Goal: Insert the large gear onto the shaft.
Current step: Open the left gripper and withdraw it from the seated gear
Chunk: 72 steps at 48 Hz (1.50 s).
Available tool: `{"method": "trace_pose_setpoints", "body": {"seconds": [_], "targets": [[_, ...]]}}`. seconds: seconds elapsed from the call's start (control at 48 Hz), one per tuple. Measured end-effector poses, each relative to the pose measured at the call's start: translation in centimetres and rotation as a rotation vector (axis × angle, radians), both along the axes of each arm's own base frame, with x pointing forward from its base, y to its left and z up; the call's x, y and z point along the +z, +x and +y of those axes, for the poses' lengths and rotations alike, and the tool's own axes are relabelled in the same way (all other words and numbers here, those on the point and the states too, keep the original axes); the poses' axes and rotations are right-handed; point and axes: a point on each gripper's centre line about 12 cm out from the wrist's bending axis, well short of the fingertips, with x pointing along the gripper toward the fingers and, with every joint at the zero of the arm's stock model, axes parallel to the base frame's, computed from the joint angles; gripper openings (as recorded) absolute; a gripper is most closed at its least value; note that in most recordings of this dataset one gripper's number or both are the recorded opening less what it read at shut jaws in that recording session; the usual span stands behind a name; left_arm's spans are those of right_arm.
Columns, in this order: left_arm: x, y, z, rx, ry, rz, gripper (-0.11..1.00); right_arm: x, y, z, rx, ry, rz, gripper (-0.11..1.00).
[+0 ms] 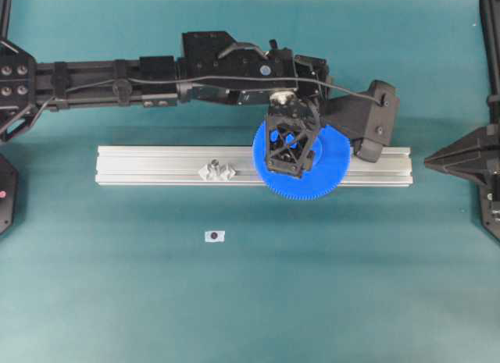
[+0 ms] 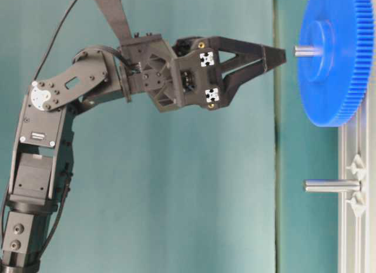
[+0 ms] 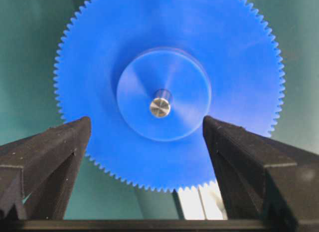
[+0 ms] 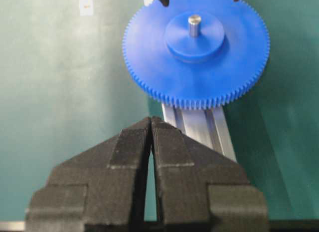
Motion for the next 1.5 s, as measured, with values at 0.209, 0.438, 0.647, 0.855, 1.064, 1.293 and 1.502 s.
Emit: {"method": "trace_pose_setpoints", "body": {"seconds": [0.209, 0.438, 0.647, 0.855, 1.064, 1.293, 1.502], "targets": [[0.1, 0.1, 0.0, 0.0, 0.001, -0.006, 0.92, 0.1, 0.0, 0.0, 0.0, 0.0, -0.002, 0.1], [0.1, -0.1, 0.0, 0.003, 0.001, -0.005, 0.92, 0.0, -0.1, 0.0, 0.0, 0.001, 0.0, 0.1], [1.0, -1.1, -0.1, 0.005, 0.002, -0.023, 0.91, 0.2, -0.5, 0.0, 0.0, 0.001, -0.003, 0.1], [1.8, -3.2, -0.4, 0.034, -0.005, -0.077, 0.91, 0.1, -0.9, 0.1, 0.001, 0.001, 0.011, 0.1], [3.4, -5.0, -0.7, 0.068, -0.014, -0.165, 0.91, 0.1, -0.9, -0.1, -0.014, 0.003, 0.014, 0.1], [4.6, -7.0, -1.5, 0.079, -0.02, -0.265, 0.9, 0.1, -1.0, -0.3, -0.03, 0.001, 0.014, 0.1], [4.3, -8.1, -2.6, 0.096, -0.043, -0.278, 0.9, 0.1, -1.0, -0.4, -0.033, 0.001, 0.012, 0.09]]}}
